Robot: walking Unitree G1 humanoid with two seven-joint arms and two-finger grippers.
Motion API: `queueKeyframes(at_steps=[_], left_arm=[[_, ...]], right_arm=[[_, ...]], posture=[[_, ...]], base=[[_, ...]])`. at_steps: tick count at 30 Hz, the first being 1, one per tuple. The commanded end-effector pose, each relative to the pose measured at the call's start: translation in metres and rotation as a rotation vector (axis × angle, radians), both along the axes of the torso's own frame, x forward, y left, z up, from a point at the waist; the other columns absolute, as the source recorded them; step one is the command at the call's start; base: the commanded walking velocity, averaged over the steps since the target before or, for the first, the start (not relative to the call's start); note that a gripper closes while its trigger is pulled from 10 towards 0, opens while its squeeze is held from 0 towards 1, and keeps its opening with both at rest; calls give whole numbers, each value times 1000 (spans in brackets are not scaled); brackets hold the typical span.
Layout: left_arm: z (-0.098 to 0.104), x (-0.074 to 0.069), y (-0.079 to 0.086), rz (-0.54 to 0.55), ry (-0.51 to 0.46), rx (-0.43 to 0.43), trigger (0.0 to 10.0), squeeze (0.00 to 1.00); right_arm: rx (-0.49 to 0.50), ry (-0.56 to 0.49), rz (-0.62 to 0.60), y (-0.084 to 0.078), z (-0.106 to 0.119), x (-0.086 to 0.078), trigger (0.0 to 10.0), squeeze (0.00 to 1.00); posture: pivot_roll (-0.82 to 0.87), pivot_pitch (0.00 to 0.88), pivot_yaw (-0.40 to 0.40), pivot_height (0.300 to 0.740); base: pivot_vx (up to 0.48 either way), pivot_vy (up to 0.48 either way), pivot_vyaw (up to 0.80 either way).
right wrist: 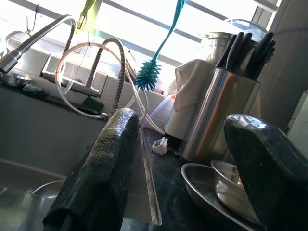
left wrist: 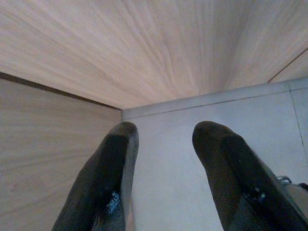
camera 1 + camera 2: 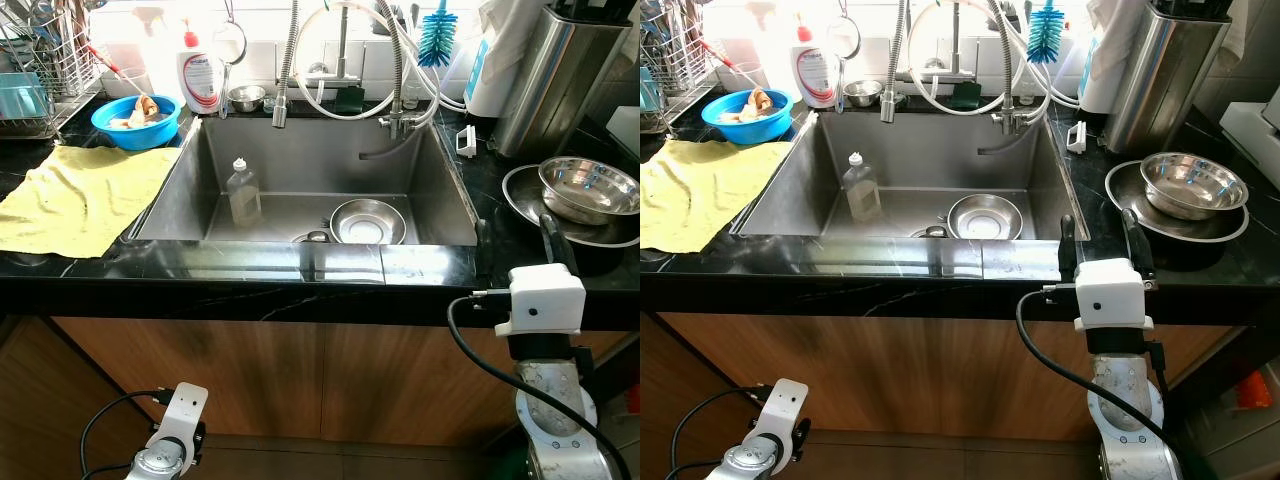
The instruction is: Kitchen organization
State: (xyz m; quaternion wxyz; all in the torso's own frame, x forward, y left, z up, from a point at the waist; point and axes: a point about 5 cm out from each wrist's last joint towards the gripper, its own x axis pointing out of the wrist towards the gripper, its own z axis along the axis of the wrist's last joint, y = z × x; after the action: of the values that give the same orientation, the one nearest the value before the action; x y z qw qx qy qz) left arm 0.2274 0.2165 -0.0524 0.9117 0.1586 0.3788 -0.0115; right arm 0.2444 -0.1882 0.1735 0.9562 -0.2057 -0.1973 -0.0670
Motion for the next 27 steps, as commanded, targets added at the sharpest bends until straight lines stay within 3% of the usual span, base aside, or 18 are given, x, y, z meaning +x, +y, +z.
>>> queueKeyframes(at_steps=[1,18,27], left_arm=[[-2,-2,-1,2,12,2,10000,0],[-1,-1,-2,9,1,6,10000,0],[0,0,-2,12,-7,13,10000,0]], right_arm=[[-2,-11,-9,-3,5,0,10000,0],[-5,-3,-2,-3,5,2,10000,0],[-5,-3,-4,-4,6,3,10000,0]], posture=[[-78,0,17,740],[-77,0,10,740],[-77,0,8,740]], base=[[251,0,0],[276,0,0],[0,0,0]])
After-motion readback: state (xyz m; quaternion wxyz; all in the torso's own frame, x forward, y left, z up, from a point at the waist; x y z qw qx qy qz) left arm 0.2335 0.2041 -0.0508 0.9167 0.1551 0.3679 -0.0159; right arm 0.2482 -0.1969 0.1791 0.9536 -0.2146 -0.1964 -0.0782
